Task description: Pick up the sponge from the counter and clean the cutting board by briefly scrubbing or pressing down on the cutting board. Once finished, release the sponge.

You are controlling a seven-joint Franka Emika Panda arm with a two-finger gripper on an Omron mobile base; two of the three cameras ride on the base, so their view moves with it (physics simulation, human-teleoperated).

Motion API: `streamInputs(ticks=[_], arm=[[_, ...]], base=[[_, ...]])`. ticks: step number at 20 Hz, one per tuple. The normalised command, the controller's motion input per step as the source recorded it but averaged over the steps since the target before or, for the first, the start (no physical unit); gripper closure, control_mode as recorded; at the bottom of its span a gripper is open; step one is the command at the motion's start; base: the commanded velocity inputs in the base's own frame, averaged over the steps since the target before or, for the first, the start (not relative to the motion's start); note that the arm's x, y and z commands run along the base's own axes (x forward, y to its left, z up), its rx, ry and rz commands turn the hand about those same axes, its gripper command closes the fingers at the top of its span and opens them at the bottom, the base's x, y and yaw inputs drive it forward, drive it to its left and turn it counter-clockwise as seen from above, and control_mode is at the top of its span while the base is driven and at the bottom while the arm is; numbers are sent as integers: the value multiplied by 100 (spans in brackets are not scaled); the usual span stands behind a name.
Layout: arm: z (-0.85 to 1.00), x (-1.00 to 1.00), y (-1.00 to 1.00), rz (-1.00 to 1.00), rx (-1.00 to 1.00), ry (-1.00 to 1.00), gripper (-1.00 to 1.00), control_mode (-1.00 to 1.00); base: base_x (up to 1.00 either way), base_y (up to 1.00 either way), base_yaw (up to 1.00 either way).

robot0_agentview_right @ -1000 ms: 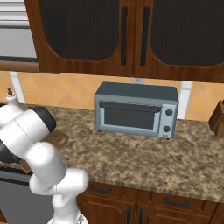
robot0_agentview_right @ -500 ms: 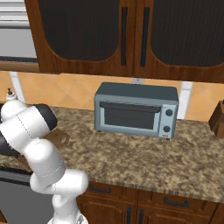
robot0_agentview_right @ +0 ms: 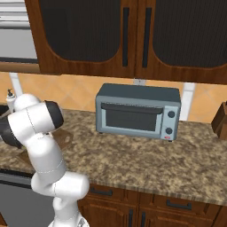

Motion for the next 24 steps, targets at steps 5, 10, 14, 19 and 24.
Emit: streamInputs(ticks=[5, 10, 14, 19, 24], arm=[[-40, 51, -88, 10, 3, -23, 100, -100], [18, -20, -45, 2, 1, -9, 100, -100], [43, -91, -2, -7, -3, 5, 100, -100], [31, -31, 0, -7, -1, 24, 100, -100], [-26, -41, 2, -16, 0, 3, 100, -100]], base=[[0, 0, 0], [0, 0, 0], [0, 0, 0], [0, 0, 0], [0, 0, 0]])
